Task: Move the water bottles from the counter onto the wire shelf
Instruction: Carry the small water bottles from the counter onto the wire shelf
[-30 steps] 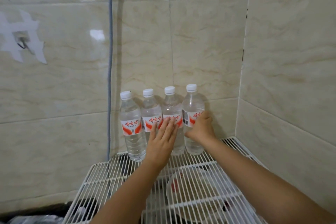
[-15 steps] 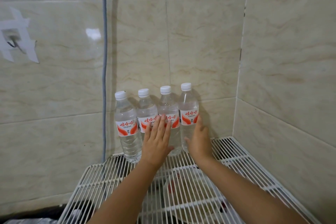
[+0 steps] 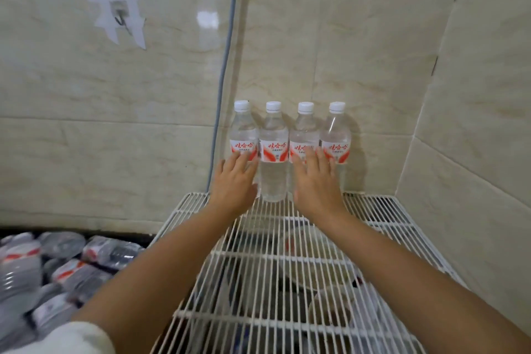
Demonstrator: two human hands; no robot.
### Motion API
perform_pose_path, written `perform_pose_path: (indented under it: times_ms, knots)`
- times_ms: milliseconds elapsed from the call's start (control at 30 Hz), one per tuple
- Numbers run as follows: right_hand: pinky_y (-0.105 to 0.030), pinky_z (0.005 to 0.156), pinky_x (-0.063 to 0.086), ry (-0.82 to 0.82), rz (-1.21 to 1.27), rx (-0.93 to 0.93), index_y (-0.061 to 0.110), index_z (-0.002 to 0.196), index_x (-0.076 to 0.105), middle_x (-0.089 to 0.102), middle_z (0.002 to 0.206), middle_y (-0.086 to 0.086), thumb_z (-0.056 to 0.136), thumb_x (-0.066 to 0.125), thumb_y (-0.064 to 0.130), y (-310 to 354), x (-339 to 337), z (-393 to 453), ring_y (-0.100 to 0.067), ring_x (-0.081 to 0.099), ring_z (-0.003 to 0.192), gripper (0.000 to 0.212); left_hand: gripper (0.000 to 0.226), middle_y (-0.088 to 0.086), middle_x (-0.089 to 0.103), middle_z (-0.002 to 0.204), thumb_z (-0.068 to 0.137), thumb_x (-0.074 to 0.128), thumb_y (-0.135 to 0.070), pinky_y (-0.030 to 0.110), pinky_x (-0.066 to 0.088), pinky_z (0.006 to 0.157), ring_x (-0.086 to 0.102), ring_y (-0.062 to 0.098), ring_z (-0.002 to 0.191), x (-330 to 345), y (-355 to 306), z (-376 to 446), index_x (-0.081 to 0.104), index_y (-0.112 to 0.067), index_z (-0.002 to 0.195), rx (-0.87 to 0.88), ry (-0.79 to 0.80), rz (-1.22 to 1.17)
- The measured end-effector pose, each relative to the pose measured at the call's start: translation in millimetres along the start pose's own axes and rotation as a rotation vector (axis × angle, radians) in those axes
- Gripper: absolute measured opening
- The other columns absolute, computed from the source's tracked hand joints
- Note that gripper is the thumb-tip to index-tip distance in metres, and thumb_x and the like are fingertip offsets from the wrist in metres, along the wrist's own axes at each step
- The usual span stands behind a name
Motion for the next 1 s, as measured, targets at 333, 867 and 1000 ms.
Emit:
perform_pose_path:
  times_ms: [333,867,1000]
  knots:
    - [-0.047,0.111,0.017,0.105,0.143,-0.325,0.01,0.136,0.04,0.036,0.145,-0.012,0.09,0.046,0.018,183,9,5,-0.029,0.03,0.134,0.047,0.048,0.004,0.026,0.152,0.094,0.041,-0.033,0.041,0.017,0.112,0.017,0.026,0.141,-41,184,-136,0.034,-0.019,0.14,-0.469,0.082,0.083]
    - [-0.046,0.105,0.029,0.527,0.214,-0.465,0.01,0.122,0.052,0.05,0.131,-0.01,0.091,0.043,0.02,543,165,-107,-0.03,0.045,0.123,0.034,0.04,0.01,0.052,0.131,0.091,0.045,-0.032,0.041,0.039,0.097,0.043,0.031,0.124,-2,459,-447,0.053,-0.011,0.123,-0.89,0.306,0.083]
    - [-0.041,0.098,0.037,0.645,0.225,-0.478,0.009,0.122,0.05,0.053,0.126,-0.011,0.092,0.043,0.026,588,215,-137,-0.03,0.047,0.119,0.035,0.063,0.021,0.061,0.12,0.082,0.028,-0.045,0.046,0.05,0.085,0.057,0.042,0.107,21,494,-496,0.06,-0.003,0.117,-1.0,0.282,-0.096]
Point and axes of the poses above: each hand's wrist, its own z-axis towards the middle knuckle, its own x-axis out of the palm, y = z × x, the point moved 5 cm from there along z, towards the middle knuckle
